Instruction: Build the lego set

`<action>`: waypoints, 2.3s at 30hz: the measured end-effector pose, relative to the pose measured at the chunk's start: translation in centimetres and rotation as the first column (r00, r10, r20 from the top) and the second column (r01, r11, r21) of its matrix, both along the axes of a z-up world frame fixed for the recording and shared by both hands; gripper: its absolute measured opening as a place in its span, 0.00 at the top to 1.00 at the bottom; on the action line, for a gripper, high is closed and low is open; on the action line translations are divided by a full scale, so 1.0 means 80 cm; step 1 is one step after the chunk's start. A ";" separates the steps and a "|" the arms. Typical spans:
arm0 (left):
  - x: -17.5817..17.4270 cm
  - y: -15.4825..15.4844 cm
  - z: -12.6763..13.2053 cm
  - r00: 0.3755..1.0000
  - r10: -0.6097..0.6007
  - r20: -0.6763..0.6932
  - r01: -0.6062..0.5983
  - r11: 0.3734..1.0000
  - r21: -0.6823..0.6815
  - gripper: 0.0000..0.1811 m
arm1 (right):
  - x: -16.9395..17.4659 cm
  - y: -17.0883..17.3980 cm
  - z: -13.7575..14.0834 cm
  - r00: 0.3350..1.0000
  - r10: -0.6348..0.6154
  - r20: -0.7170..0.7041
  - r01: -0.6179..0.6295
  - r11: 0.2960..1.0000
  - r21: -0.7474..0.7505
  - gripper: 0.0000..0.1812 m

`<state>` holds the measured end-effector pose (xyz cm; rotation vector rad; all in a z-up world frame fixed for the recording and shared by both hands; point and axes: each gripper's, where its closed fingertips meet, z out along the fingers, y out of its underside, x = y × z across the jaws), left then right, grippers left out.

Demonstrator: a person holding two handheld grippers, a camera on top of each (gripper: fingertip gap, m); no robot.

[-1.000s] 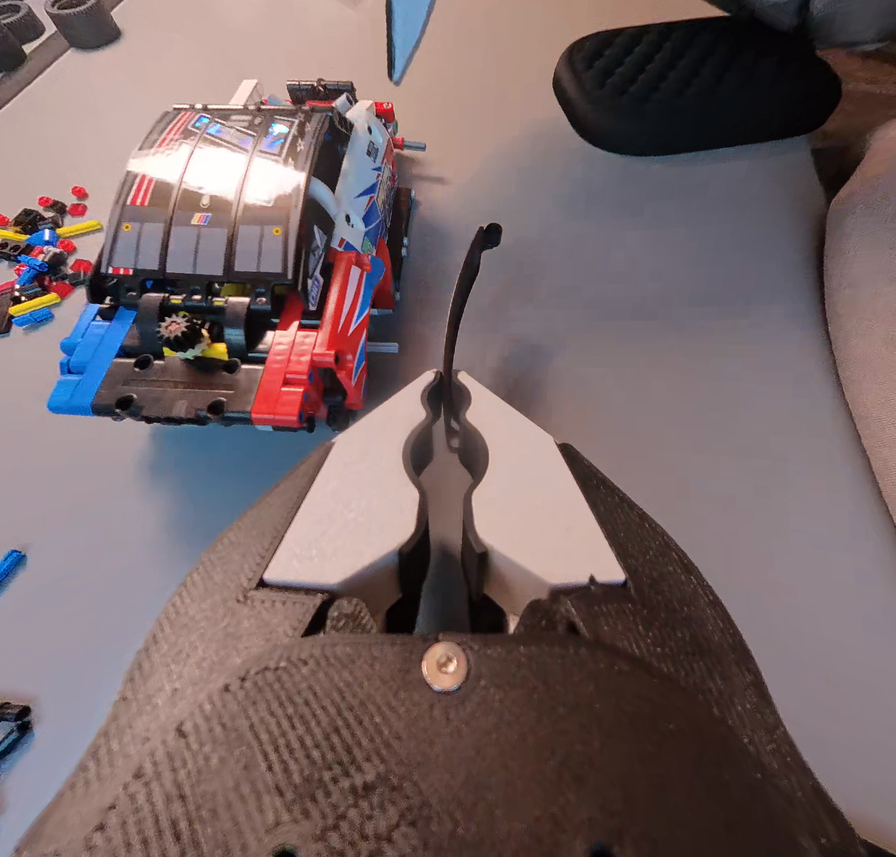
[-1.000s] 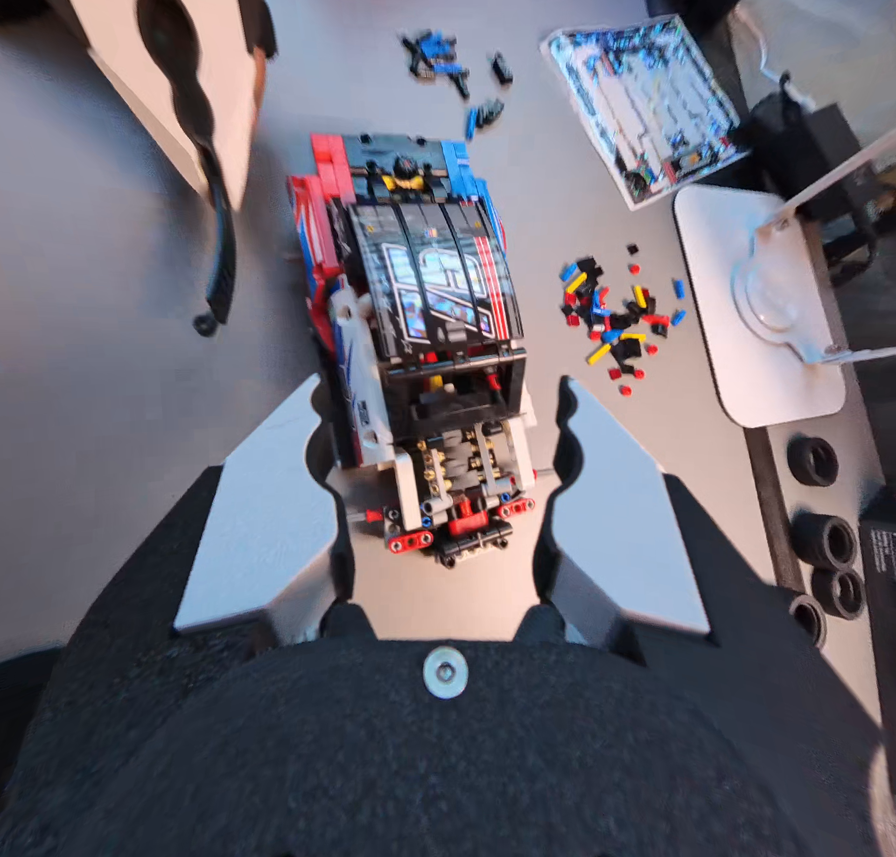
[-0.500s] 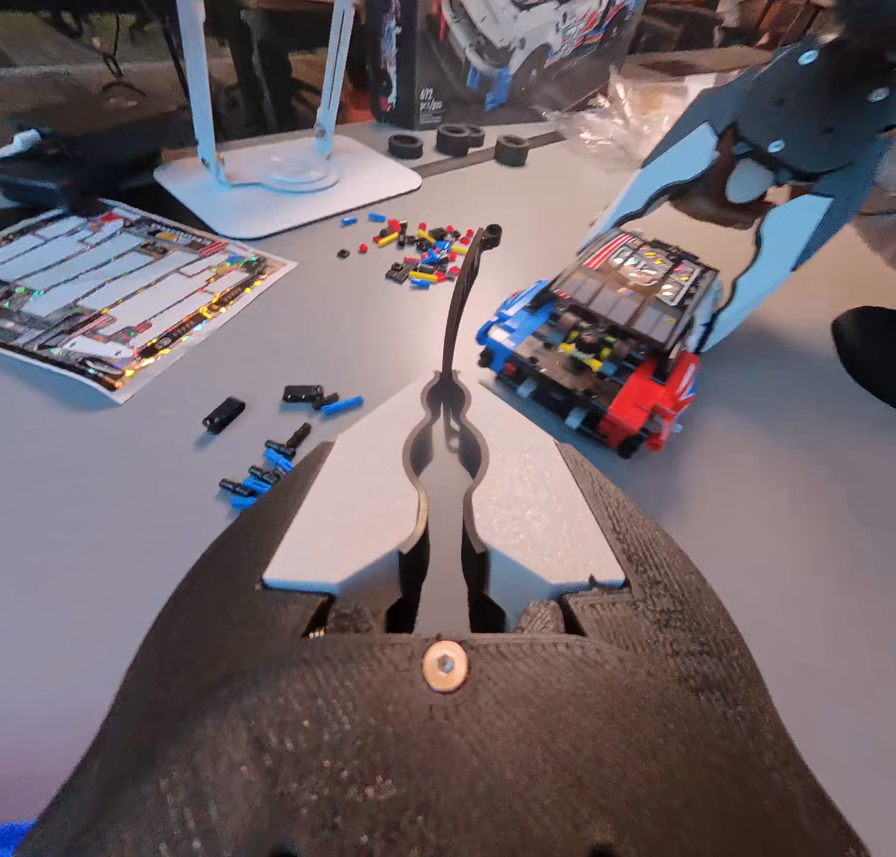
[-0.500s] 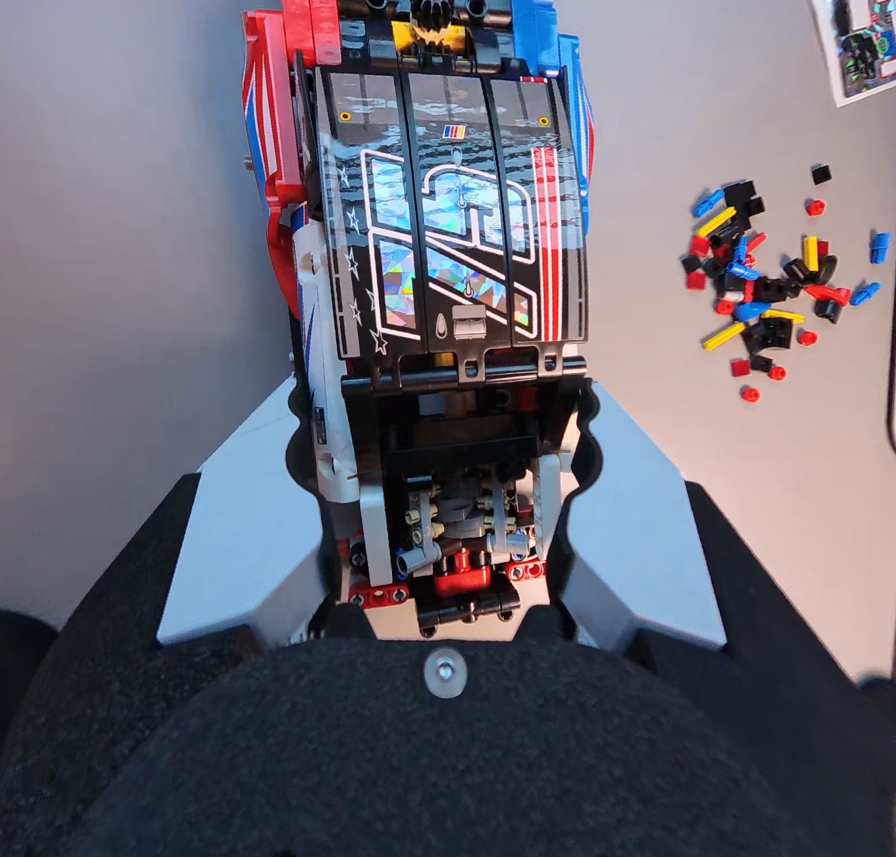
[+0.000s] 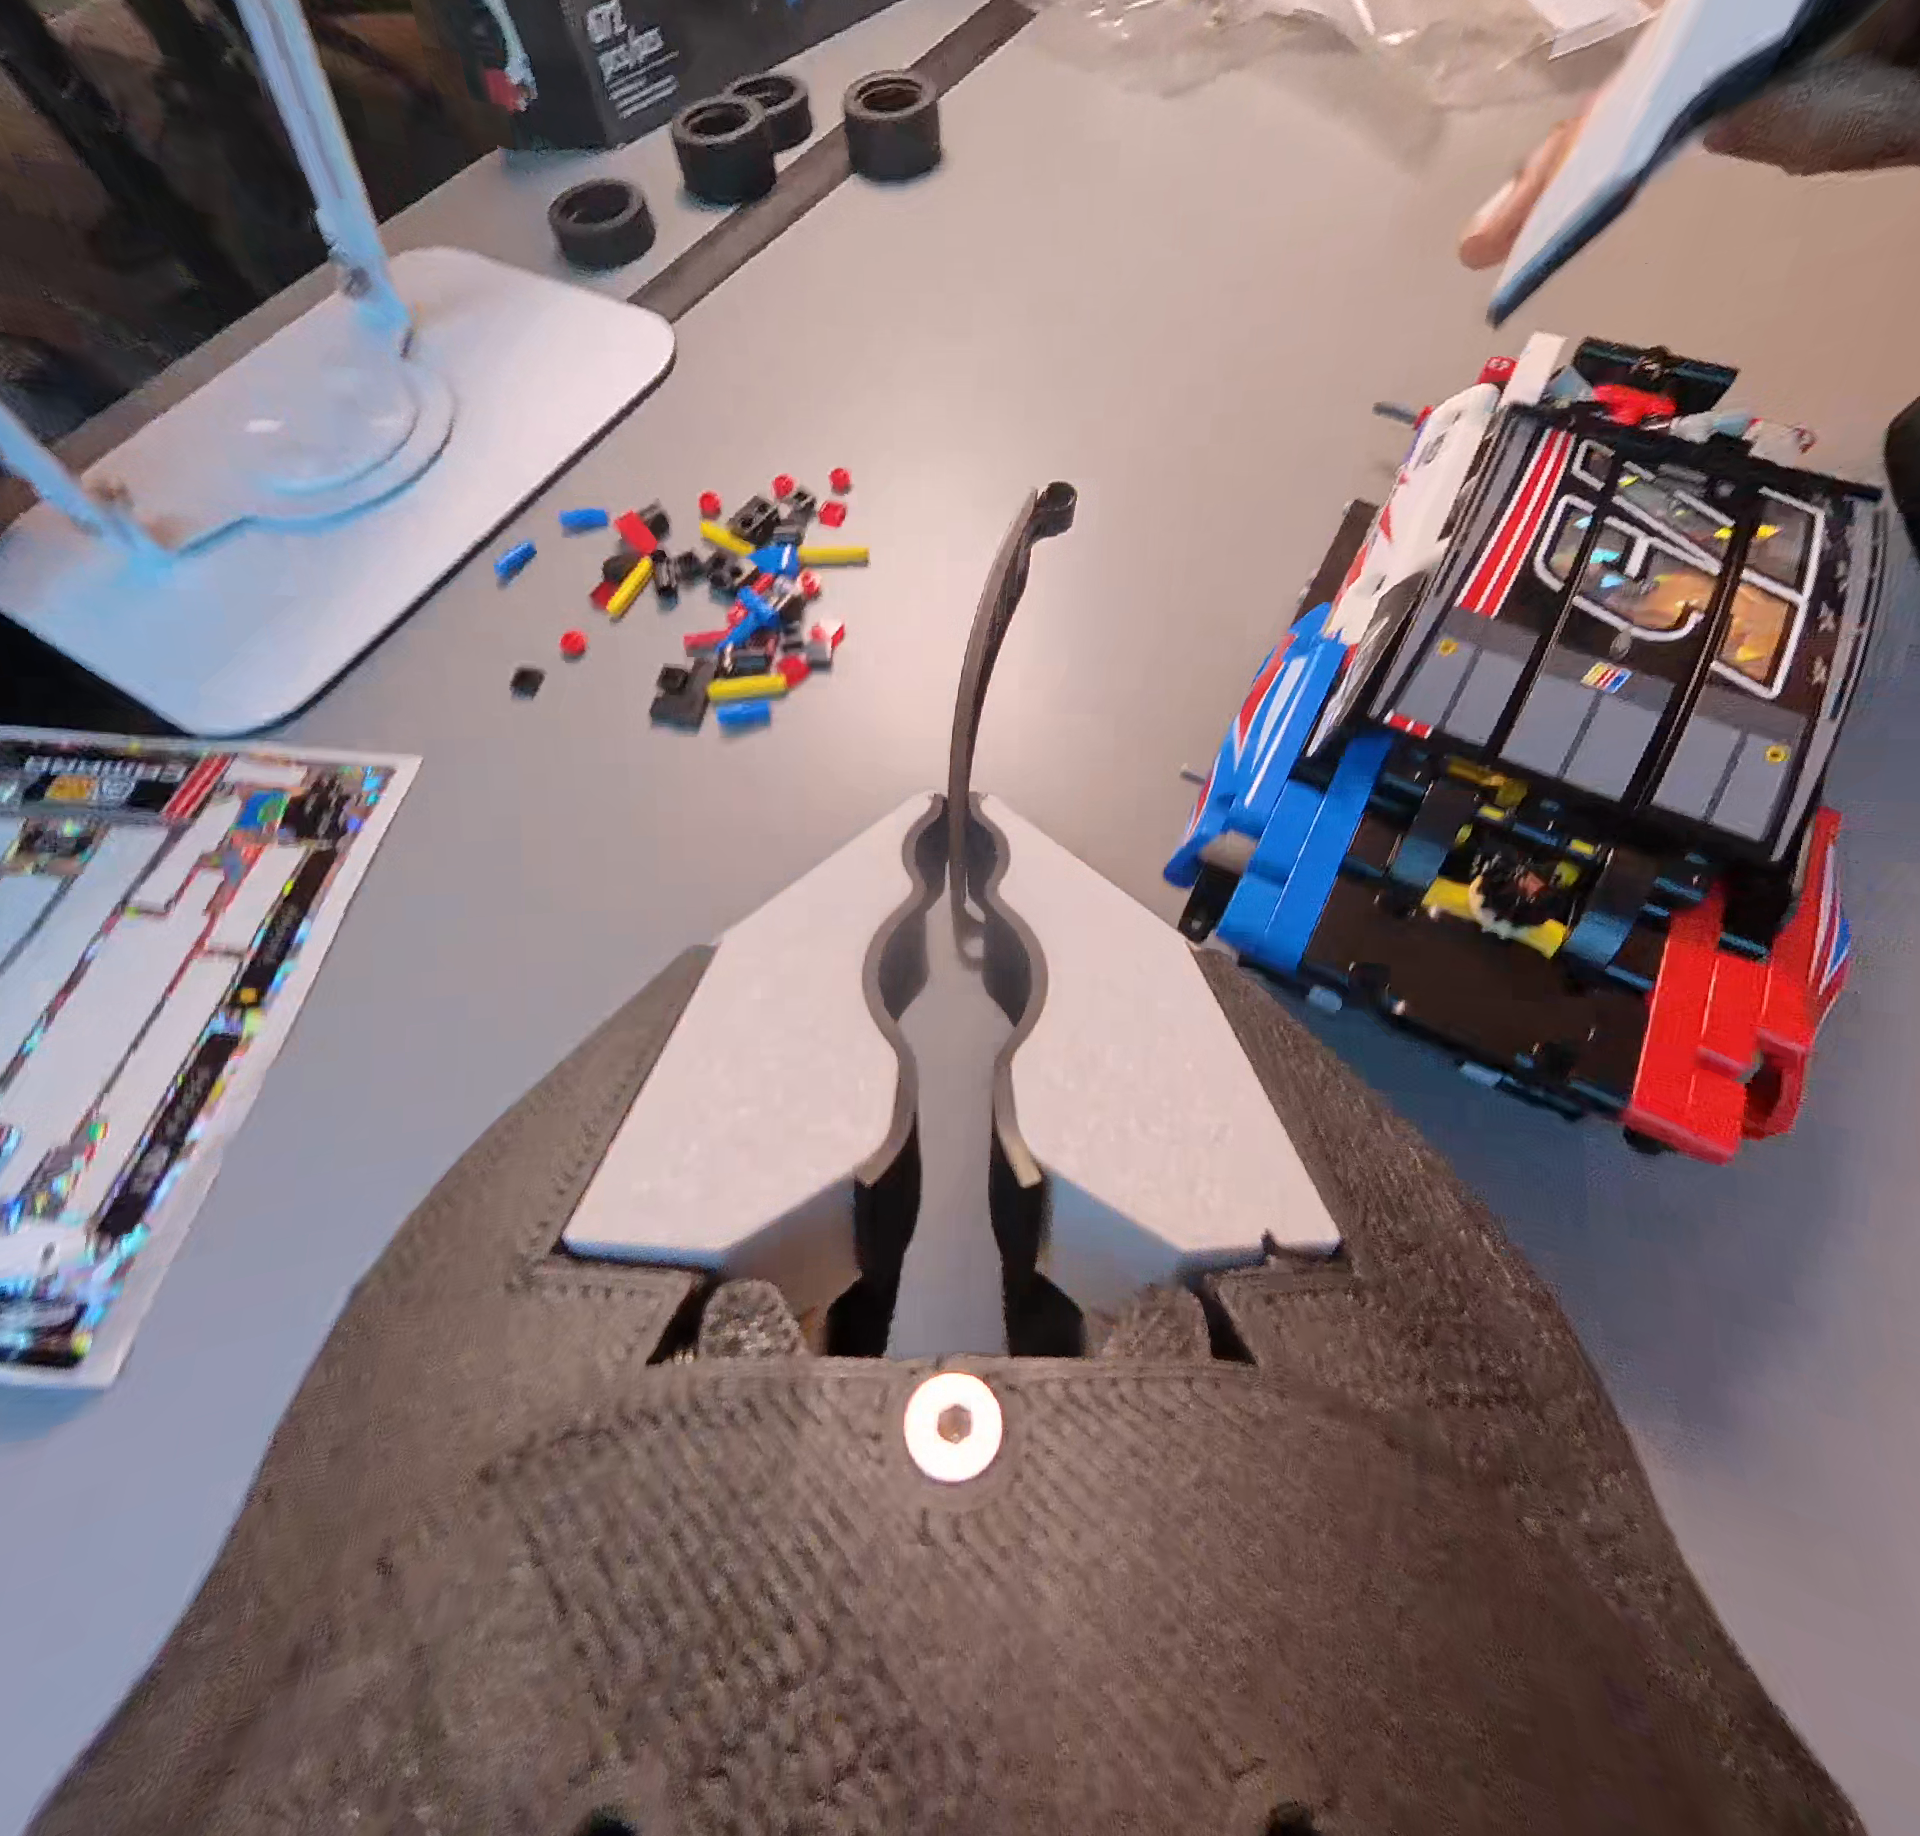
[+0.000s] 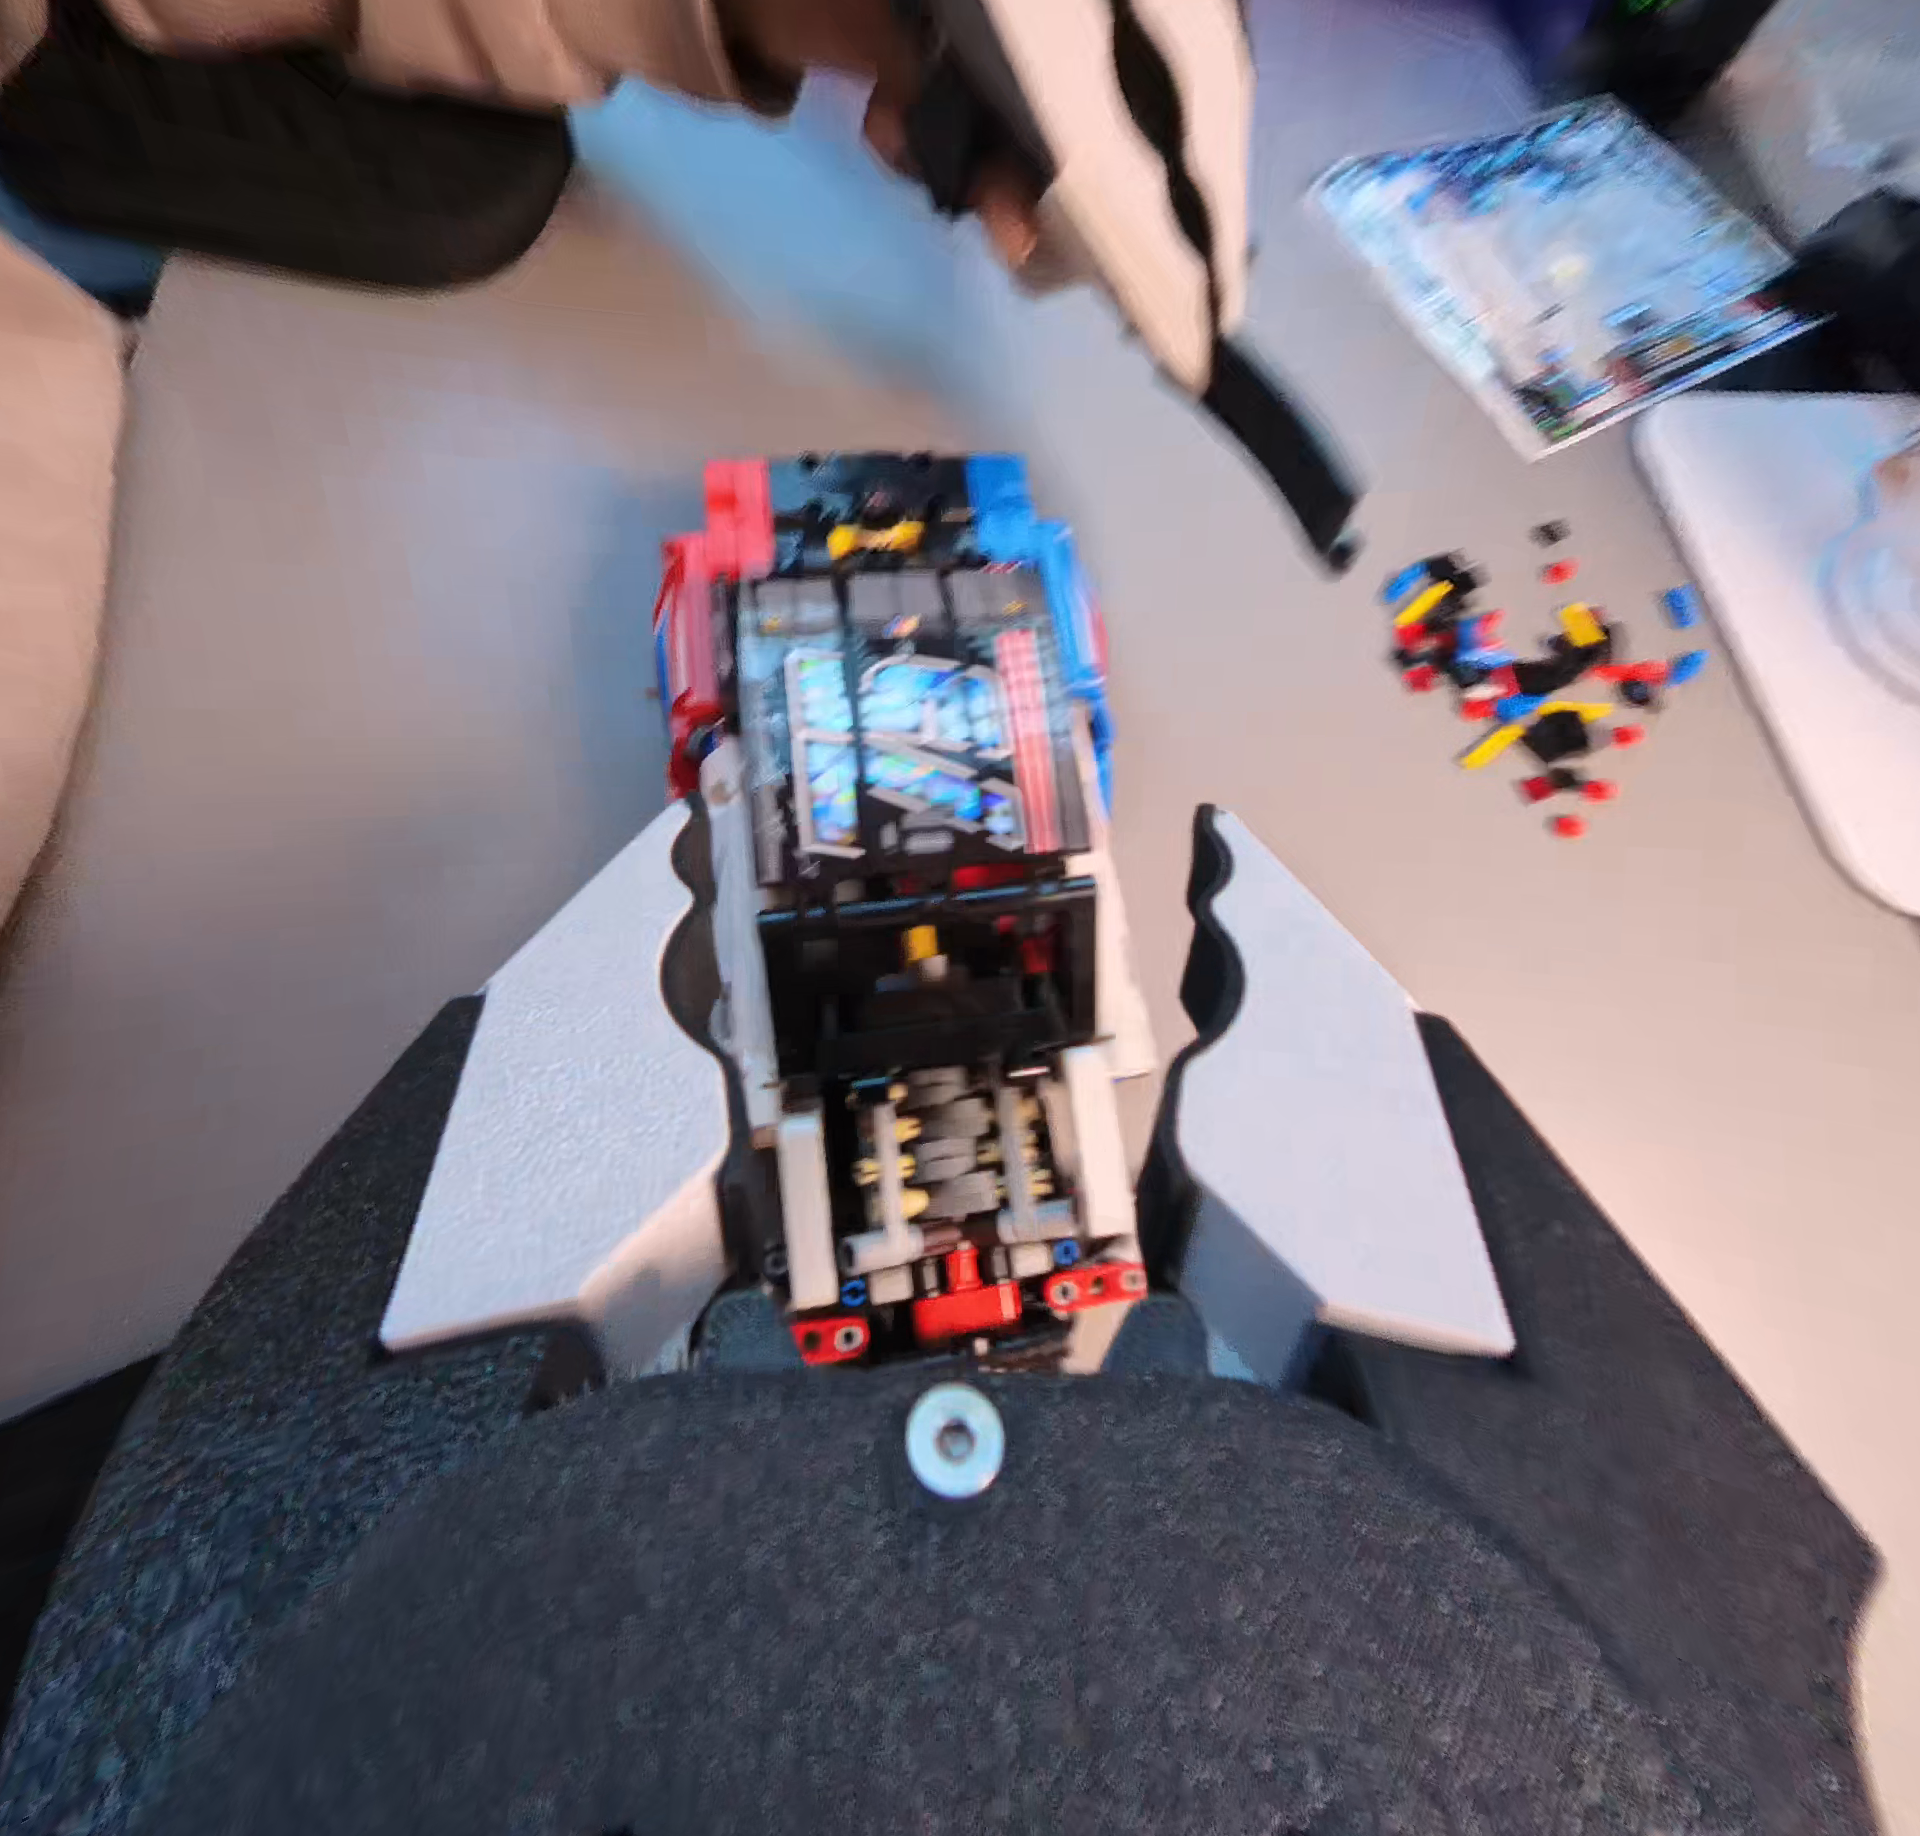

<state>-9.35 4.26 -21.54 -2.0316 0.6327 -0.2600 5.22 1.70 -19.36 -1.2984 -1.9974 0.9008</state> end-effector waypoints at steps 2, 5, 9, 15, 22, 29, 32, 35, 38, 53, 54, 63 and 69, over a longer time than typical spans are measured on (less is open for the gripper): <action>0.029 0.012 0.010 0.997 -0.073 -0.022 0.073 0.997 0.013 1.00 | -0.013 0.036 0.031 0.991 -0.098 -0.086 0.102 0.994 0.034 0.64; 0.071 0.026 0.023 0.986 -0.156 -0.049 0.158 0.987 0.037 1.00 | -0.032 0.068 0.037 0.986 -0.145 -0.086 0.155 0.979 0.131 0.72; 0.104 0.033 0.033 0.975 -0.205 -0.080 0.211 0.975 0.067 1.00 | -0.050 0.079 0.017 0.991 -0.127 -0.043 0.133 0.975 0.178 0.99; 0.070 0.023 0.044 0.996 -0.089 0.001 0.089 0.993 0.081 0.72 | -0.014 0.150 -0.005 0.955 -0.295 0.036 0.290 0.951 0.107 1.00; 0.014 -0.028 0.031 0.999 0.006 0.050 -0.009 0.999 0.050 0.72 | 0.051 0.261 -0.080 0.821 -0.527 0.218 0.522 0.849 0.084 1.00; 0.041 -0.076 0.013 0.974 -0.134 0.180 0.139 0.990 -0.018 0.67 | 0.046 0.284 -0.091 0.814 -0.531 0.235 0.515 0.847 0.129 0.98; 0.065 -0.090 0.008 0.941 -0.212 0.264 0.234 0.971 -0.053 0.58 | 0.043 0.286 -0.086 0.819 -0.535 0.207 0.510 0.844 0.163 0.92; 0.081 -0.102 -0.007 0.925 -0.262 0.276 0.296 0.951 -0.091 0.49 | 0.045 0.282 -0.058 0.822 -0.556 0.121 0.531 0.826 0.186 0.86; 0.086 -0.106 -0.010 0.926 -0.284 0.247 0.310 0.948 -0.073 0.45 | 0.043 0.228 -0.023 0.878 -0.476 0.043 0.470 0.877 0.097 0.80; 0.067 -0.096 -0.043 0.961 -0.252 0.117 0.264 0.960 -0.095 0.50 | 0.059 0.041 -0.083 0.966 -0.213 0.147 0.198 0.974 0.110 0.53; 0.060 -0.093 -0.042 0.965 -0.238 0.110 0.249 0.964 -0.090 0.52 | 0.053 0.043 -0.083 0.968 -0.212 0.137 0.198 0.975 0.105 0.53; 0.002 -0.063 -0.022 0.989 -0.075 0.126 0.078 0.997 -0.025 0.53 | 0.012 0.059 -0.064 0.954 -0.299 -0.015 0.299 0.950 0.090 0.51; -0.086 -0.012 0.096 0.975 0.142 0.171 -0.177 0.961 0.212 0.64 | 0.003 0.034 0.007 0.845 -0.449 -0.290 0.449 0.891 -0.071 0.55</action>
